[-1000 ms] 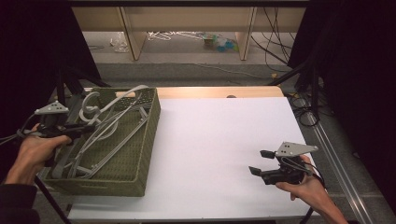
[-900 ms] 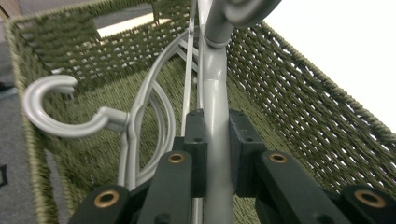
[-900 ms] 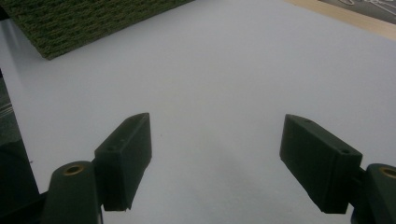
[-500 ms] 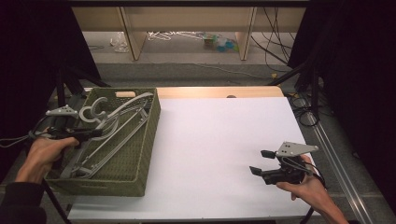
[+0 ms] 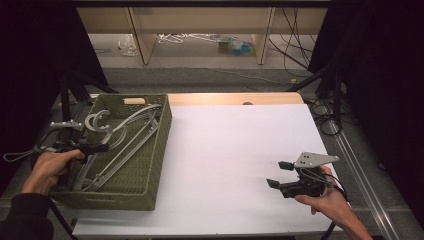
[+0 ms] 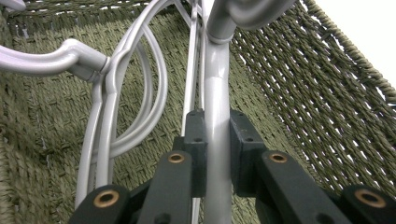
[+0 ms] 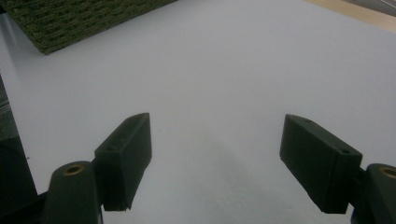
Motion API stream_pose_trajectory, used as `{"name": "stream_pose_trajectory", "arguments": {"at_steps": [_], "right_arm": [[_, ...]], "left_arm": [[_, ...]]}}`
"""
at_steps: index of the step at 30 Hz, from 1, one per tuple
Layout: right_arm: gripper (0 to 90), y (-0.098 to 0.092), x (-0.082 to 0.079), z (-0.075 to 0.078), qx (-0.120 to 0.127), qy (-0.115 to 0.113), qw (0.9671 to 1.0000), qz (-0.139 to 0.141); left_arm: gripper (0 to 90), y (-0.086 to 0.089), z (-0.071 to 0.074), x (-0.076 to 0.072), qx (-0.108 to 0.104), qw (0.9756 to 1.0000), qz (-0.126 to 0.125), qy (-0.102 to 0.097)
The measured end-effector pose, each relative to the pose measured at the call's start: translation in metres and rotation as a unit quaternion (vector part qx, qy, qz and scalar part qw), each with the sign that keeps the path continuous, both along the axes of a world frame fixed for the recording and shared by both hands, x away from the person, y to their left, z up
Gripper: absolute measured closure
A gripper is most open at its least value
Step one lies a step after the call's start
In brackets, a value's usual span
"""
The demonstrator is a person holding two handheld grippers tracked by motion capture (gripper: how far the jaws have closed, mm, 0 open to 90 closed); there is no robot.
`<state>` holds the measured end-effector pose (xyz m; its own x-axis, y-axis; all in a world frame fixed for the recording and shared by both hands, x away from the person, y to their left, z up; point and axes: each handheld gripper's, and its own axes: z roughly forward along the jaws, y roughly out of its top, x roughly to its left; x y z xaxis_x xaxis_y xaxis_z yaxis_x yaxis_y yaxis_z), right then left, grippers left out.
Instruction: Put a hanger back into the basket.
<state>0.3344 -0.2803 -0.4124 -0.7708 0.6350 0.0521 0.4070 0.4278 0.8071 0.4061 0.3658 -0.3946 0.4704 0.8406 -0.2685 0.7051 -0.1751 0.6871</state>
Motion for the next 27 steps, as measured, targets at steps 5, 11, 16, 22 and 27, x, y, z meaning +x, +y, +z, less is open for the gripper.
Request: {"name": "stream_pose_trajectory", "arguments": {"at_steps": [5, 11, 16, 22, 27], "right_arm": [[25.8, -0.001, 0.000, -0.001, -0.002, 0.000, 1.0000, -0.001], [25.8, 0.000, 0.000, -0.001, -0.002, -0.001, 1.0000, 0.000], [25.8, 0.000, 0.001, -0.002, -0.003, -0.001, 1.0000, -0.001], [25.8, 0.000, 0.000, -0.002, -0.003, -0.002, 1.0000, -0.001], [25.8, 0.000, 0.001, -0.003, -0.003, -0.001, 1.0000, -0.002]], "left_arm": [[78.8, 0.002, -0.001, 0.002, 0.002, 0.9999, 0.014, 0.002], [77.1, 0.010, -0.005, 0.006, 0.047, 0.9973, 0.056, 0.002], [71.5, 0.010, -0.008, 0.010, 0.072, 0.9944, 0.077, 0.007], [67.0, 0.009, -0.011, 0.012, 0.077, 0.9916, 0.104, 0.004], [68.3, 0.016, -0.010, 0.011, 0.096, 0.9868, 0.130, -0.008]]}}
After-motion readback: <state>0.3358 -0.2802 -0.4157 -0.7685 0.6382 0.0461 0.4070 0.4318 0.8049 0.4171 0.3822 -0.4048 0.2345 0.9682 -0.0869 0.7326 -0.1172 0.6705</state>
